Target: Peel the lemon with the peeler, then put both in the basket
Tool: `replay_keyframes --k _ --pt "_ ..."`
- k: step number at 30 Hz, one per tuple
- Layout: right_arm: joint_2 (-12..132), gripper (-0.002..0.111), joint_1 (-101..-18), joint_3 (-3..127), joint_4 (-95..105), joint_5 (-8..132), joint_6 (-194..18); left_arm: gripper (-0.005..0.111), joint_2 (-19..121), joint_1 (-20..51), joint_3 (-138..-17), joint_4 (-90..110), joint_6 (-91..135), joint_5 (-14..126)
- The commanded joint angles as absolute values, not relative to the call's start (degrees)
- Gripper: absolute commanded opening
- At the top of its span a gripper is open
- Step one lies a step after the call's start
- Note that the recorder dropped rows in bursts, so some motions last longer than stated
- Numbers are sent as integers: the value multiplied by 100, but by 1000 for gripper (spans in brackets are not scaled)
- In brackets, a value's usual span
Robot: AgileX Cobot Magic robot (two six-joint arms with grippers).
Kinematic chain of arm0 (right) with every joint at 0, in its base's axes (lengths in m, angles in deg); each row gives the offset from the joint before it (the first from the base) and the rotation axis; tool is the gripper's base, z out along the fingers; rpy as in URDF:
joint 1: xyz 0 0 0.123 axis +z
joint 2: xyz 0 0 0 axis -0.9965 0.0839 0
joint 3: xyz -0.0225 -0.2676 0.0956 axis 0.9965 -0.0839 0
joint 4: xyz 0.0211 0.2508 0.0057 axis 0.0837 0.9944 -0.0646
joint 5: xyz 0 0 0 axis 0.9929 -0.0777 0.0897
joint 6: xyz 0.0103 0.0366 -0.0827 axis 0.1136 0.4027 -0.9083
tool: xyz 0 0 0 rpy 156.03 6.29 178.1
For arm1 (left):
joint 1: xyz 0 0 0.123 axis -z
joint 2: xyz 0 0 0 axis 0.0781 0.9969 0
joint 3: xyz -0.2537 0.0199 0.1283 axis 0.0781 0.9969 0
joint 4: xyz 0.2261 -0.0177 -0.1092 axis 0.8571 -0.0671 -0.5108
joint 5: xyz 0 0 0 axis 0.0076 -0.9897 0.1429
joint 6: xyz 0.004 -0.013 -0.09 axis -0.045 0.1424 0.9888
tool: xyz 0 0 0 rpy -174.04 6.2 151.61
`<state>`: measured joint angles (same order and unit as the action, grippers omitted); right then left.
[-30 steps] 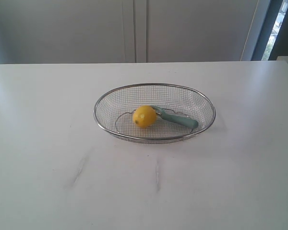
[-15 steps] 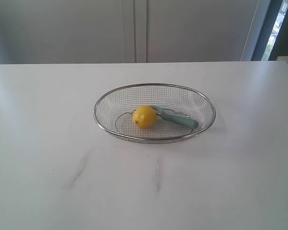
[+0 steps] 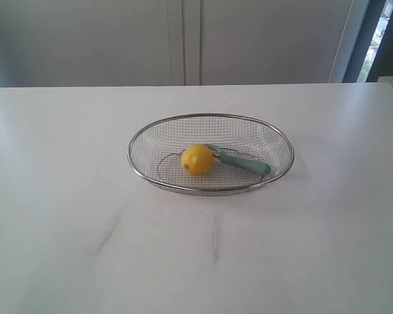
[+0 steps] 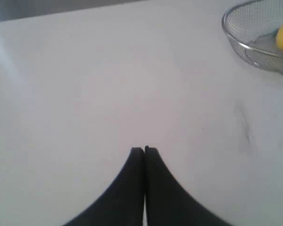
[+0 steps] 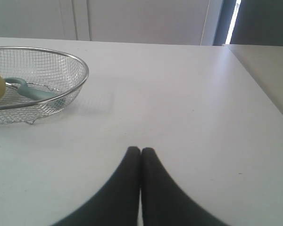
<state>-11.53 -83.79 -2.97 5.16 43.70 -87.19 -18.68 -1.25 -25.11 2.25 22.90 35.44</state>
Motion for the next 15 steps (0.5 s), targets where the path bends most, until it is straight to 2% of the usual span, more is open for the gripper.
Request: replay_keyframes --k 1,3,6,15 --pt "-1181 0 -8352 -311 516 4414 -8719 0 -1897 -149 -2012 263 2295 4548" --pt "-1181 0 -8352 -311 516 4414 -8719 0 -1897 -149 -1674 398 2295 4802" --pt "-1181 0 -8352 -311 516 4414 -8719 0 -1897 -149 -1674 428 2295 4215" --pt "-1181 0 -8352 -311 516 4414 -8719 0 -1897 -149 -1674 428 2295 4442"
